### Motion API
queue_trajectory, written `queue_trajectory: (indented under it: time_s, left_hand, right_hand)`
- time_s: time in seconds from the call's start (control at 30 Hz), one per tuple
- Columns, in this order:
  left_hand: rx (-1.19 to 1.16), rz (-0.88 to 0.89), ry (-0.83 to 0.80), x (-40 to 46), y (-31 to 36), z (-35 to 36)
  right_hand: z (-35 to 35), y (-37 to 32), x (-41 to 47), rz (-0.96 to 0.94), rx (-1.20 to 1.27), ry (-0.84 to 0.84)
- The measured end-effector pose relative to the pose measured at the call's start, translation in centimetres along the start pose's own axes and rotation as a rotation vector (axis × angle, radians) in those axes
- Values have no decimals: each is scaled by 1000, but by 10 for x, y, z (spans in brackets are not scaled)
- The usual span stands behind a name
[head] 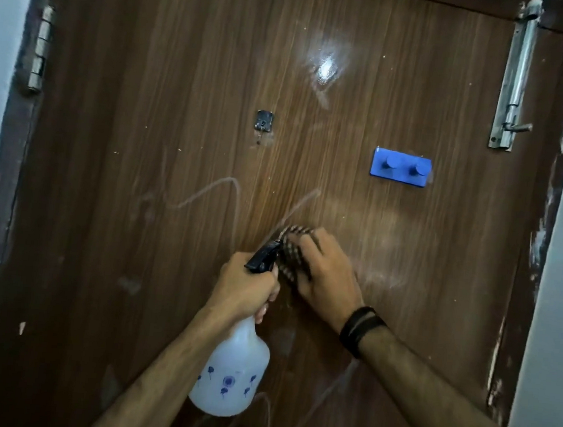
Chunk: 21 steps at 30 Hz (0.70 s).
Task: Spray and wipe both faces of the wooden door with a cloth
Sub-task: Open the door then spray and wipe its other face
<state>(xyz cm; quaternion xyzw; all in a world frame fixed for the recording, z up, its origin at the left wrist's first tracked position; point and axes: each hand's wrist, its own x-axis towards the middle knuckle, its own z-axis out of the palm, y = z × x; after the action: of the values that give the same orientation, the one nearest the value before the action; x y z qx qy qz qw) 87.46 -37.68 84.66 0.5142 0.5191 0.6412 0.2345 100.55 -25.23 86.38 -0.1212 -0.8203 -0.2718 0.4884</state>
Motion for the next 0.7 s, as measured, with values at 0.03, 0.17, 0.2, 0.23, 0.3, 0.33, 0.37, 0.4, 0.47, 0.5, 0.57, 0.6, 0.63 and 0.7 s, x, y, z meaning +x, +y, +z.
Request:
queue_trajectory:
  time_s: [0.03, 0.17, 0.2, 0.23, 0.3, 0.33, 0.37, 0.4, 0.47, 0.5, 0.57, 0.6, 0.63, 0.7]
  left_hand:
    - [2, -11, 12, -1, -5, -6]
    - [-38, -42, 50, -1, -13, -27]
    - [-47, -45, 59, 0, -13, -32]
    - [-56, -43, 62, 0, -13, -36]
    - [-70, -37, 60, -1, -13, -42]
    - [-76, -38, 58, -2, -15, -44]
    - [-84, -41, 56, -3, -18, -47]
    - [-90, -46, 53, -4, -21, -49]
    - [-95, -56, 53, -7, -27, -55]
    - [-94, -60, 54, -7, -30, -57]
    - [-93, -62, 52, -9, -33, -60]
    - [-92, -59, 52, -10, -33, -61]
    - [-92, -53, 54, -10, -31, -62]
    - [-90, -41, 60, -8, -25, -64]
  right_hand:
    - [3, -4, -6, -44, -11, -35]
    - [-6, 3, 34, -3, -20, 84]
    - [-10, 6, 52, 43, -8, 146]
    - [-13, 8, 68, 89, 7, 198]
    - [-13, 10, 89, 144, -3, 268]
    - [-11, 10, 91, 153, -20, 279]
    - [-7, 8, 88, 145, -35, 264]
    - [-3, 4, 79, 112, -43, 222]
    - [11, -9, 53, -8, -39, 93]
    - [18, -17, 38, -77, -40, 23]
    - [27, -30, 17, -176, -47, -84]
    - [27, -32, 15, -195, -46, -114]
    - [25, -32, 19, -199, -52, -122]
    - [17, -27, 41, -149, -82, -86]
